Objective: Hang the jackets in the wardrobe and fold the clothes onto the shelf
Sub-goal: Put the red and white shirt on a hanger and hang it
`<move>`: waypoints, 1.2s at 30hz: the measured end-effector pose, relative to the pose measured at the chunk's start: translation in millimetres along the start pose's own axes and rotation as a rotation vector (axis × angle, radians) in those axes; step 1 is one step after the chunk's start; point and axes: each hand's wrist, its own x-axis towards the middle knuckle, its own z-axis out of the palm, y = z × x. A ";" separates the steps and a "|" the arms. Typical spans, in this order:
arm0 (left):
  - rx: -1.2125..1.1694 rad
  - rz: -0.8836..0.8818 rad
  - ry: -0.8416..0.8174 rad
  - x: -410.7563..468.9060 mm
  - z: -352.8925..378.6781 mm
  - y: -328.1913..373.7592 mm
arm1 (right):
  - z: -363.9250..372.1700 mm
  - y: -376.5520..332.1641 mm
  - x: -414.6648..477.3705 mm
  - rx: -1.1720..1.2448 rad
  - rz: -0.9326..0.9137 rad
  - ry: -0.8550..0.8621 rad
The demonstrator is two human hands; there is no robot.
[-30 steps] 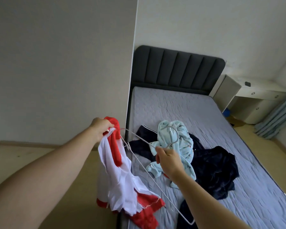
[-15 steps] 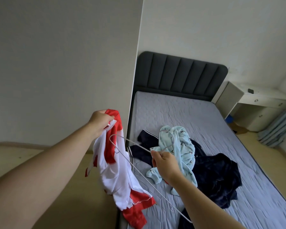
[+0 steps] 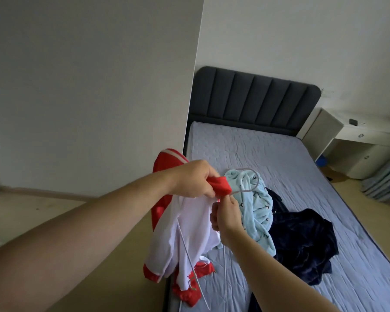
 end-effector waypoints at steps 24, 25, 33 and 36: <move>0.631 0.276 0.389 18.3 -8.1 -34.4 | -22.8 -49.9 11.2 0.271 -0.079 -0.145; 0.639 0.268 0.405 19.5 -9.7 -33.5 | -27.4 -48.5 14.0 0.115 -0.088 -0.162; 0.694 0.291 0.561 27.8 -5.6 -27.1 | -27.4 -29.3 21.3 -0.507 -0.130 -0.050; 0.762 0.307 0.632 25.5 -18.3 -22.1 | -32.6 -16.6 20.2 -0.330 0.102 -0.189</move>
